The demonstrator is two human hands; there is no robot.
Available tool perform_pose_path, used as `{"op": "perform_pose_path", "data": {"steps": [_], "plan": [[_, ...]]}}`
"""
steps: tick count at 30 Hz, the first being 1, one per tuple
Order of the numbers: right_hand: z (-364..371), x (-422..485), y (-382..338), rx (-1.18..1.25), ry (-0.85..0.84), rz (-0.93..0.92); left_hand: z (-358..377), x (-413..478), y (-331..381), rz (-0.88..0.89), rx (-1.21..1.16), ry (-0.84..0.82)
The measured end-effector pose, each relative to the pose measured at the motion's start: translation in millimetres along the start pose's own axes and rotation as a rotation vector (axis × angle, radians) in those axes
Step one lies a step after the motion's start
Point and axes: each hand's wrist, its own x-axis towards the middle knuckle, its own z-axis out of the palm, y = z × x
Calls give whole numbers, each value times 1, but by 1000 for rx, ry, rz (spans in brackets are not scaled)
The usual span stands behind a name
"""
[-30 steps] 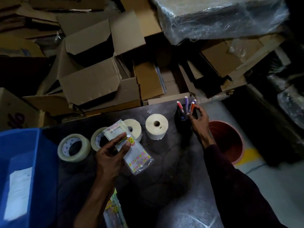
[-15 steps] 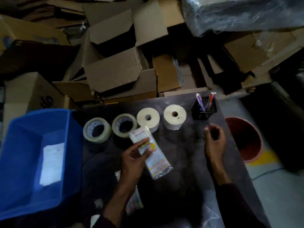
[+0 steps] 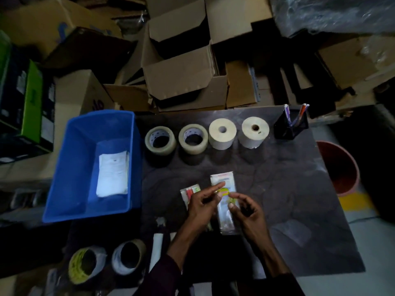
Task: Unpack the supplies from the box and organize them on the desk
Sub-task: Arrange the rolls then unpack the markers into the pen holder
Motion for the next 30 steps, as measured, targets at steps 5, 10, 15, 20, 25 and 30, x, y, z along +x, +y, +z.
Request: {"op": "perform_pose_path", "data": {"steps": [5,10,15,20,25,30], "plan": [[-23,-33,37,-162,125,-10,-38,-23,-38,-122,-7,203],[-40,-61,82,-578,256,-47,-67,-36,-67,-328,107,390],[-30,-63,95,-901,406,-177,-61,-14,-87,-426,294,348],[-27,-64,103,-972,453,-157,-50,5,-85,-388,633,333],[-26,-65,97,-904,461,-155,-49,8,-77,-320,591,297],[-10,-71,62,-704,519,-179,-47,4,-55,-399,62,208]]}}
